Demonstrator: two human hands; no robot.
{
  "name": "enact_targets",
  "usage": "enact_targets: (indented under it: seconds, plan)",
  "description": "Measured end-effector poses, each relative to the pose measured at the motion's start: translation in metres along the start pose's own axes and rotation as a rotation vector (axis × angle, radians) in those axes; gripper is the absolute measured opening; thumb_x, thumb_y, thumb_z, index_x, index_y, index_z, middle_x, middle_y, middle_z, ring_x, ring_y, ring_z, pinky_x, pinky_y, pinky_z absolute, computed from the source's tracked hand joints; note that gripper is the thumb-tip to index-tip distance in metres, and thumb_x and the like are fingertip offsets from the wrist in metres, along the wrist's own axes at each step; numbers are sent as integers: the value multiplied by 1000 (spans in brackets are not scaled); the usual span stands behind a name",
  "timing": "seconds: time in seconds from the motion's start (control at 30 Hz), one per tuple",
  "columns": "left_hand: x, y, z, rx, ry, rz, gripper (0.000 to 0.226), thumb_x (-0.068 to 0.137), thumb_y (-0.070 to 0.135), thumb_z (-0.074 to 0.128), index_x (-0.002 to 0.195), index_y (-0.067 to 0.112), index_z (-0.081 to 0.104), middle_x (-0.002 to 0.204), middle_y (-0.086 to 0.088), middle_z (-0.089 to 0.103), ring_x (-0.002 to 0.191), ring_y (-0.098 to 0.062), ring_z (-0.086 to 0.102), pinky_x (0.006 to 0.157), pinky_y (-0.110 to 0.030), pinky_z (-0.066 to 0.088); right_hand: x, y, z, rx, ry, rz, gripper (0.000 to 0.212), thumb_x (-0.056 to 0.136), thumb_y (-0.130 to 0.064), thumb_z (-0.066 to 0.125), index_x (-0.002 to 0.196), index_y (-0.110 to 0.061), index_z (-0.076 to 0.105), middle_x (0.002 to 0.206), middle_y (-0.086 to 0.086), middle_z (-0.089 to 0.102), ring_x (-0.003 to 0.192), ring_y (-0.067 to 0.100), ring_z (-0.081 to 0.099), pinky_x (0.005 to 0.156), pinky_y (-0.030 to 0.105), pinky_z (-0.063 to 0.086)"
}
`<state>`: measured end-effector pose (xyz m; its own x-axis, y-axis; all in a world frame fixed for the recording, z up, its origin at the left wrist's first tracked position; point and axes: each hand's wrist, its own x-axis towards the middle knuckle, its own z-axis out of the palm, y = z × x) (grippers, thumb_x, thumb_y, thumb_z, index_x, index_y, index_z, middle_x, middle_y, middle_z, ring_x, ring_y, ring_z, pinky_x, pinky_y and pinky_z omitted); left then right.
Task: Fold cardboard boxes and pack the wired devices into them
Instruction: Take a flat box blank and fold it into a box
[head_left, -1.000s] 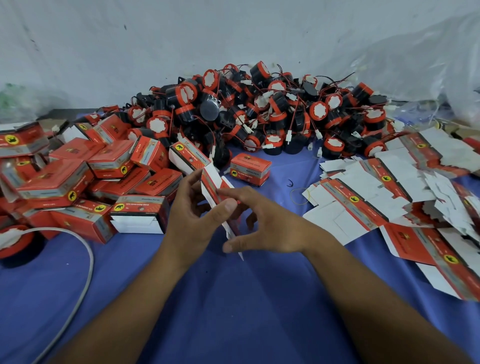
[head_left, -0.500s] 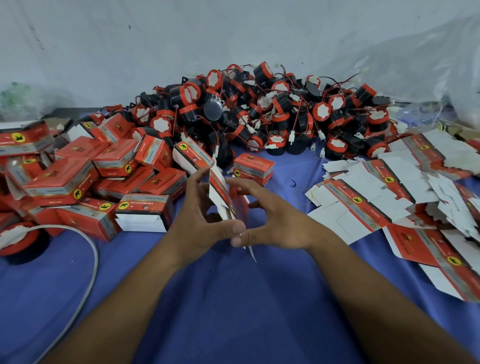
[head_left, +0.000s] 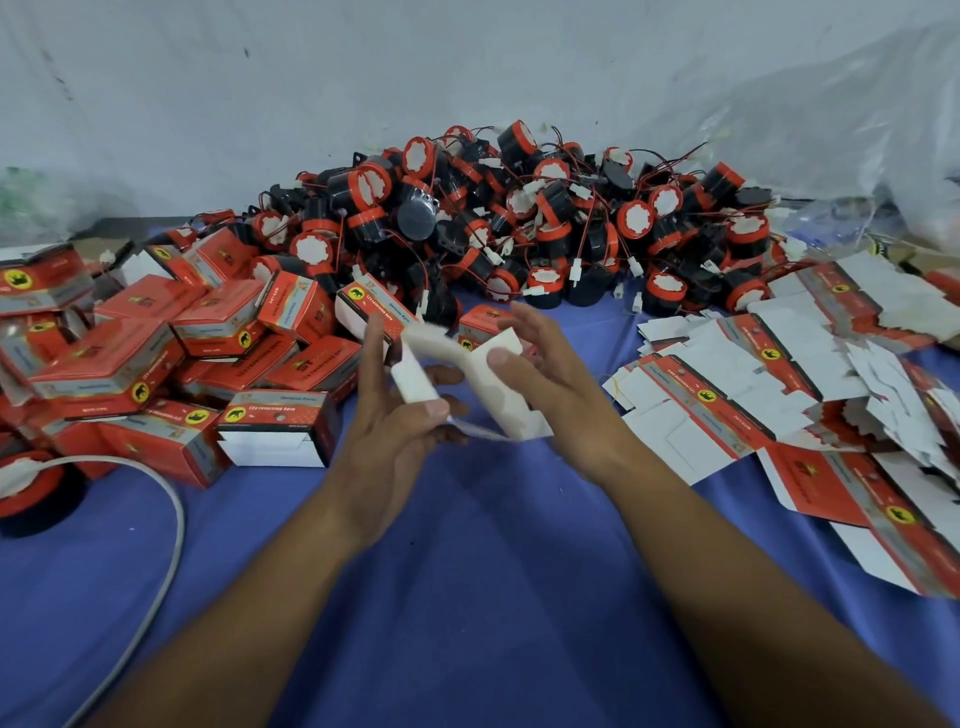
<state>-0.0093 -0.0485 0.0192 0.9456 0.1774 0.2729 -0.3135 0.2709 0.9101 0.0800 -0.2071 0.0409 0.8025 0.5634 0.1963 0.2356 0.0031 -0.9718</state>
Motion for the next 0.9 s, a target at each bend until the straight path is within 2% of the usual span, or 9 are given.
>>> enact_targets:
  seconds: [0.13, 0.2, 0.3, 0.4, 0.5, 0.57, 0.63, 0.77, 0.9]
  plan:
    - [-1, 5, 5, -73, -8, -9, 82, 71, 28, 69, 145, 29, 33, 110, -3, 64, 93, -23, 65, 77, -40, 56, -1, 1, -1, 107, -80, 95, 55, 86, -54, 62, 135, -32, 53, 136, 1, 58, 125, 19, 56, 111, 48, 42]
    - [0, 8, 4, -114, 27, -42, 77, 70, 33, 77, 135, 25, 37, 98, -2, 65, 85, -22, 65, 74, -41, 55, -3, 1, -1, 76, -146, 101, 67, 83, -59, 63, 142, -30, 49, 143, -1, 54, 134, 21, 50, 117, 53, 34]
    - [-2, 11, 4, -181, 66, -84, 60, 71, 45, 80, 113, 21, 45, 83, -5, 57, 76, -23, 61, 71, -41, 54, -5, 3, -2, -7, -328, 134, 69, 80, -62, 63, 144, -45, 43, 141, -26, 51, 133, 0, 47, 113, 38, 41]
    - [-3, 11, 3, -226, 54, -111, 56, 69, 55, 82, 101, 23, 49, 88, -6, 62, 81, -24, 66, 70, -40, 57, -8, 2, 0, -97, -455, 140, 59, 82, -55, 66, 135, -57, 43, 125, -36, 58, 122, -9, 53, 102, 24, 50]
    - [-2, 13, 1, -228, 31, -120, 69, 58, 55, 88, 100, 21, 46, 84, -6, 62, 78, -24, 64, 73, -42, 52, -7, -3, 1, -120, -389, 68, 49, 83, -48, 66, 130, -51, 53, 127, -25, 60, 121, 1, 57, 103, 28, 49]
    - [-1, 14, 1, -234, 36, -117, 78, 55, 53, 90, 104, 16, 42, 76, -5, 54, 72, -21, 56, 74, -40, 45, -6, -7, 0, -106, -317, -9, 33, 89, -36, 61, 122, -41, 61, 109, -28, 63, 103, -4, 59, 91, 15, 45]
    - [0, 15, 4, -208, 33, -104, 85, 54, 54, 89, 114, 13, 44, 73, -4, 47, 69, -18, 48, 69, -32, 44, -6, -10, 0, -61, -209, -70, 20, 93, -26, 54, 107, -29, 67, 84, -18, 58, 79, 2, 52, 74, 15, 41]
    - [-3, 8, 9, -84, -58, -178, 90, 64, 55, 84, 136, 15, 45, 70, -2, 42, 65, -16, 44, 69, -32, 44, -5, -10, 3, -30, 2, -167, 45, 91, -26, 52, 94, 18, 52, 77, 27, 37, 69, 34, 32, 63, 30, 29]
    - [-8, 4, 9, -11, -152, -237, 89, 66, 60, 82, 141, 28, 45, 72, -3, 46, 67, -17, 48, 74, -32, 49, -5, -12, 6, -21, 106, -215, 37, 93, -27, 51, 98, 9, 62, 85, 26, 50, 72, 27, 41, 65, 24, 37]
